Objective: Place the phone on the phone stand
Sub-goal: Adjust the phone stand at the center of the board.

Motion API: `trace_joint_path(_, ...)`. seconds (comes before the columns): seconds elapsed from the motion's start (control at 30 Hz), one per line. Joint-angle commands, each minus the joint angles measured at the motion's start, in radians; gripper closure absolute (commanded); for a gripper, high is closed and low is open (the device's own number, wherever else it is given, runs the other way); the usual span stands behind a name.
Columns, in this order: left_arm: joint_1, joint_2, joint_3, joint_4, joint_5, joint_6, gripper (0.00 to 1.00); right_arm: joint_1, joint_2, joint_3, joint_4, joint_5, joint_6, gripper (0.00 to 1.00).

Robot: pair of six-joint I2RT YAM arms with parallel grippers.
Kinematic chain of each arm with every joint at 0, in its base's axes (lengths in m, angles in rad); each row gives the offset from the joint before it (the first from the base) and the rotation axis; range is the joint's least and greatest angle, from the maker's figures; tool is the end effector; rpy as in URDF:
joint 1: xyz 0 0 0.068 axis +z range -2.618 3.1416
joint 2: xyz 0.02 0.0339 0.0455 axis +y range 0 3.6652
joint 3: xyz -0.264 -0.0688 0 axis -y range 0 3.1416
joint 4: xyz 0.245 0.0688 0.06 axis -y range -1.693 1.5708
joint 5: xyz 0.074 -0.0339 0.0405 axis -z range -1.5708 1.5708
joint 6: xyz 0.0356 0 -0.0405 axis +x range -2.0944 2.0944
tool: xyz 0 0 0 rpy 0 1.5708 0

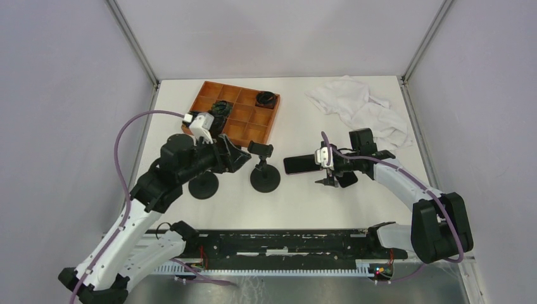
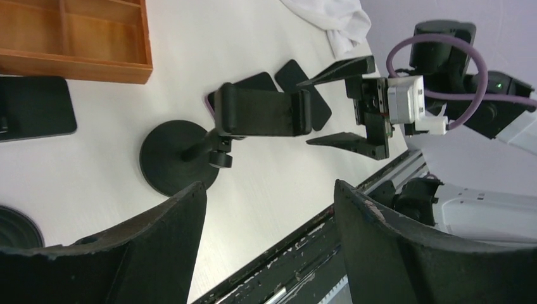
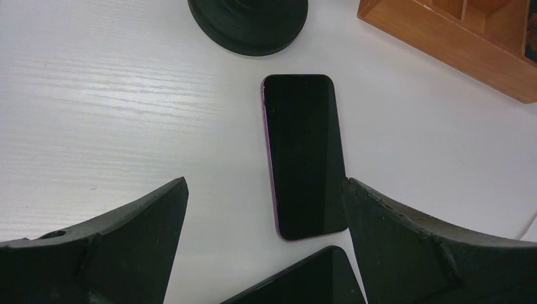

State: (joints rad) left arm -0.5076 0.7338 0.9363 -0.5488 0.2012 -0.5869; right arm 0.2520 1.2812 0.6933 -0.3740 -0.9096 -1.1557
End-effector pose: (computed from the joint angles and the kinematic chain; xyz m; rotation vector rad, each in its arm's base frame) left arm 0.1314 -0.0812 0.3614 0.0629 2.0214 -0.9110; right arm 0.2221 0.0862 0.2019 -1.6379 1.4206 0.6487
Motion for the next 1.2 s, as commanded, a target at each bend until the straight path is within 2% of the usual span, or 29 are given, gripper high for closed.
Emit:
trace_joint_path(0.0,-0.134,0.042,0.073,-0.031,-0.192,-0.005,0.21,-0.009,0.001,-0.008,0.021,-0.029,0.003,0.02)
trace_joint_path(0.27,-0.312,0.15,0.126,-0.081,-0.401,0.007,0.23,-0.012,0.006,-0.011,0.021,-0.028,-0.002,0.02)
trace_joint_path(0.43,-0.379,0.218,0.176,-0.102,-0.484,0.014,0.24,-0.012,0.008,-0.008,0.012,-0.029,-0.008,0.02)
trace_joint_path(0.7,-0.394,0.298,0.23,-0.106,-0.492,0.038,0.33,-0.014,0.008,-0.005,0.0,-0.032,-0.021,0.02)
trace_joint_path(1.03,-0.392,0.334,0.278,-0.158,-0.642,0.088,0.34,-0.014,0.011,-0.002,-0.016,-0.038,-0.038,0.02)
trace_joint_path(1.17,-0.374,0.357,0.29,-0.161,-0.642,0.116,0.34,-0.013,0.009,-0.002,-0.02,-0.038,-0.041,0.02)
